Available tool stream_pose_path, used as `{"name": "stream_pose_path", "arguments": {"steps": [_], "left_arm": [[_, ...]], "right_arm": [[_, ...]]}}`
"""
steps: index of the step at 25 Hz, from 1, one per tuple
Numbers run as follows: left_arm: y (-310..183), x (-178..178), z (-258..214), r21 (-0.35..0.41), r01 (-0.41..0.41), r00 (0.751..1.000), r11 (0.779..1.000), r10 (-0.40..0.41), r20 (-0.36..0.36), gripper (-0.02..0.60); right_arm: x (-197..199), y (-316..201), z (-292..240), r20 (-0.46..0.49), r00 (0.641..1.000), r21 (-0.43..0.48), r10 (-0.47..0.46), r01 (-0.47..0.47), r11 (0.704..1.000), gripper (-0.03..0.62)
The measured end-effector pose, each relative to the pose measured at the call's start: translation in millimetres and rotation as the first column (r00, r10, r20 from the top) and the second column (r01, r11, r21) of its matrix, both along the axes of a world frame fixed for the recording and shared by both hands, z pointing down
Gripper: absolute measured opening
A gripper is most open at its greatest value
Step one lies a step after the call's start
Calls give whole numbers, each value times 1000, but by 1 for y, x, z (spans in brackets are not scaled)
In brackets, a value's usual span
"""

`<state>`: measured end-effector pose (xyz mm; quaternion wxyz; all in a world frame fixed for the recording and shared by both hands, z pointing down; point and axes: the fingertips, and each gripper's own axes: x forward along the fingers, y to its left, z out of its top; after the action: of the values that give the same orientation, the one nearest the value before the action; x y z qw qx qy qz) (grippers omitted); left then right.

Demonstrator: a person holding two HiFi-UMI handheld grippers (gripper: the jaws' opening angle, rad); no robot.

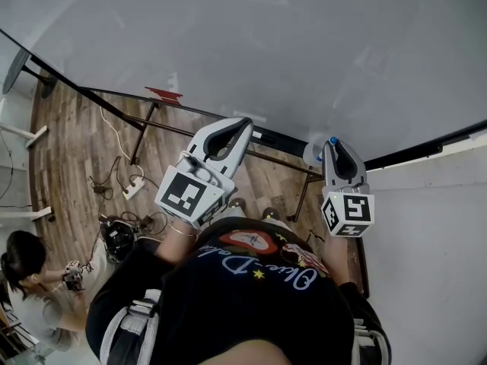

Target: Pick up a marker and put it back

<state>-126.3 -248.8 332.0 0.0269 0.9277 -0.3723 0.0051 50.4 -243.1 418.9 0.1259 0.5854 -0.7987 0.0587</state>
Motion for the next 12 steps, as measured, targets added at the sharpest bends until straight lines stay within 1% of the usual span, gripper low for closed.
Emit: {"name": "stream_pose_path", "arguments": {"steps": [4, 10, 12], "left_arm": [[0, -3, 0, 0, 6, 1000, 1000, -6, 5, 3], [1, -10, -2, -1, 25, 1000, 1000, -25, 0, 3], [1, -13, -2, 3, 26, 1000, 1000, -26, 0, 3]], "right_arm": [[-3, -3, 5, -27, 1000, -14, -9, 8, 1000, 67], [-8, -5, 14, -112, 993, -43, -22, 17, 999, 69], [-10, -6, 17, -127, 992, -51, -25, 19, 999, 69]]}}
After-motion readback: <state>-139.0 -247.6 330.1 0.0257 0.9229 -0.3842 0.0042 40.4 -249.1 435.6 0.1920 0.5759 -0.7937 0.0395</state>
